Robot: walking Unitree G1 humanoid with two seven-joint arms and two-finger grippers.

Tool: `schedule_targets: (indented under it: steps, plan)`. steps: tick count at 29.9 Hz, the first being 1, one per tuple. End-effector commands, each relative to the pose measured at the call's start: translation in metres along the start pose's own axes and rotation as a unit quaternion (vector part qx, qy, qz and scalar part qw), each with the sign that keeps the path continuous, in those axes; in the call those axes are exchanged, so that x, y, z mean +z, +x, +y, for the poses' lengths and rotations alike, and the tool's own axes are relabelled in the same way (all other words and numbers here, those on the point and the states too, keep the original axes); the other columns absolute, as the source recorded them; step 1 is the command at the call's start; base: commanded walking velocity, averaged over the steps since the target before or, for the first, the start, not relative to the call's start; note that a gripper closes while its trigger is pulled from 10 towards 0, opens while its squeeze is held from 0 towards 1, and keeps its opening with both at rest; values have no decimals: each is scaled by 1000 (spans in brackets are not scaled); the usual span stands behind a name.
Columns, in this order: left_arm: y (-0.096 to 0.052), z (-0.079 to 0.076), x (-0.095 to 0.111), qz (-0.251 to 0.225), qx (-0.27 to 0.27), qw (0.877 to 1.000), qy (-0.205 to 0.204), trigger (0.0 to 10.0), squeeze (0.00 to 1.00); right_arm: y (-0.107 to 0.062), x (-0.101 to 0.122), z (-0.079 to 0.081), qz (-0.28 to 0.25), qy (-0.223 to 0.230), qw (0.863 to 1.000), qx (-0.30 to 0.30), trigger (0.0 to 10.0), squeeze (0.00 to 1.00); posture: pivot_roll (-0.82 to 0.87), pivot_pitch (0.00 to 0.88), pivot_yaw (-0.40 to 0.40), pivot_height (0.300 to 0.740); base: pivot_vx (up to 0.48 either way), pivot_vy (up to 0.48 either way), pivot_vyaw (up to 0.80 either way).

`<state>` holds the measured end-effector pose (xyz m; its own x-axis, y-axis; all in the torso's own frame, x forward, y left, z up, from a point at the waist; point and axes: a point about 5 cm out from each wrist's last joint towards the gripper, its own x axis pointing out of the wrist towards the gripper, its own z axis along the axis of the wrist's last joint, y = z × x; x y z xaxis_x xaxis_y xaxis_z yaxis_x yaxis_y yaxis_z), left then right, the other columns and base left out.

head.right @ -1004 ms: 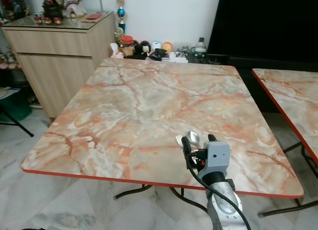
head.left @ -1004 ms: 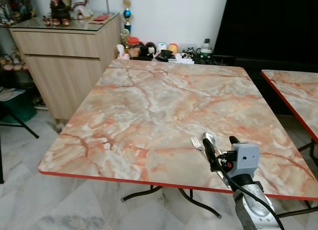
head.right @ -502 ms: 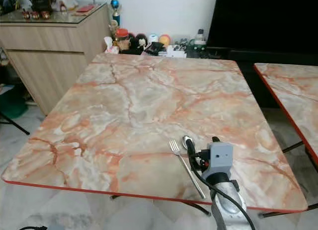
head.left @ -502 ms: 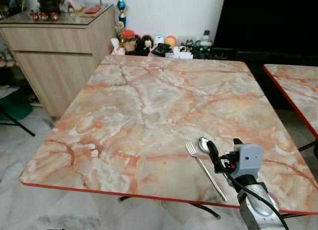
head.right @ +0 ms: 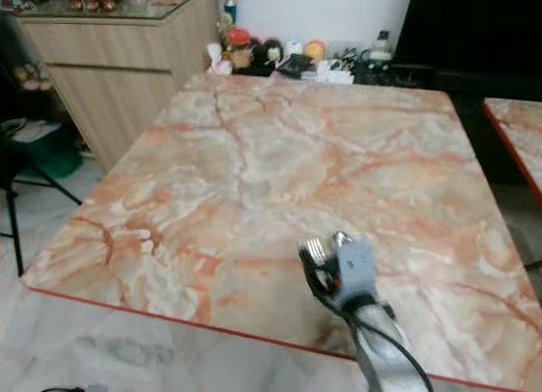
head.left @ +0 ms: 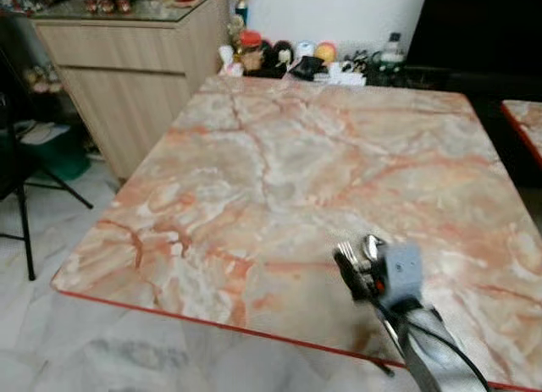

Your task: Setting the table

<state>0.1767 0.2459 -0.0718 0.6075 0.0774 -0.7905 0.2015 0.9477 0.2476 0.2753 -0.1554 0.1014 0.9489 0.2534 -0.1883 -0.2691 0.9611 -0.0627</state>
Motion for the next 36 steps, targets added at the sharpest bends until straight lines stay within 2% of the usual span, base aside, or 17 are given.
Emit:
schedule_targets:
  steps: [1, 3, 6, 9, 12, 15, 16, 17, 18, 22, 23, 24, 36]
  plan:
    - [-4, 2, -15, 26, 1, 1000, -8, 10000, 0, 0, 12, 7, -16, -5, 1000, 15, 10000, 0, 2, 93, 18, 740, 0, 0, 0]
    - [-4, 2, -15, 27, 1, 1000, -7, 10000, 0, -2, 12, 7, 2, 1, 1000, -10, 10000, 0, -5, 94, 17, 740, 0, 0, 0]
    - [-4, 2, -15, 27, 1, 1000, -6, 10000, 0, -5, 18, 15, -2, 23, 1000, 1, 10000, 0, -10, 95, 19, 740, 0, 0, 0]
    - [-3, 2, -14, 27, 0, 1000, -5, 10000, 0, -6, 23, 20, 1, 14, 1000, 15, 10000, 0, -14, 95, 19, 740, 0, 0, 0]
    - [-3, 0, -14, 27, -1, 1000, -5, 10000, 0, -4, 24, 17, 7, 16, 1000, -7, 10000, 0, -15, 93, 18, 740, 0, 0, 0]
    - [-3, -1, -13, 28, -3, 1000, -2, 10000, 0, 1, 19, 5, 42, 25, 997, -59, 10000, 0, -10, 92, 15, 740, 0, 0, 0]
    - [-3, -2, -13, 27, -3, 1000, -3, 10000, 0, 1, 16, 3, 53, 38, 996, -64, 9216, 0, -9, 91, 14, 740, 0, 0, 0]
    - [-3, -2, -13, 27, -3, 1000, -3, 10000, 0, 1, 16, 3, 53, 38, 996, -64, 9216, 0, -9, 91, 14, 740, 0, 0, 0]
    - [-3, -2, -13, 28, -3, 1000, -4, 10000, 0, 1, 14, 4, 60, 42, 996, -57, 0, 0, -7, 91, 13, 740, 0, 0, 0]
    - [-3, -2, -15, 30, -3, 1000, -4, 10000, 0, 3, 13, 4, 70, 33, 996, -48, 0, 0, -9, 90, 13, 740, 0, 0, 0]
    - [-3, -2, -15, 30, -3, 1000, -5, 10000, 0, 5, 13, 5, 74, 32, 996, -44, 3373, 0, -7, 89, 13, 740, 0, 0, 0]
    - [-3, -2, -15, 31, -4, 1000, -5, 10000, 0, 6, 13, 5, 76, 33, 996, -40, 10000, 0, -6, 88, 13, 740, 0, 0, 0]
    - [-3, -5, -16, 33, -8, 999, -5, 10000, 0, 21, 6, 8, 108, 34, 993, -36, 10000, 0, 0, 93, 16, 740, 0, 0, 0]
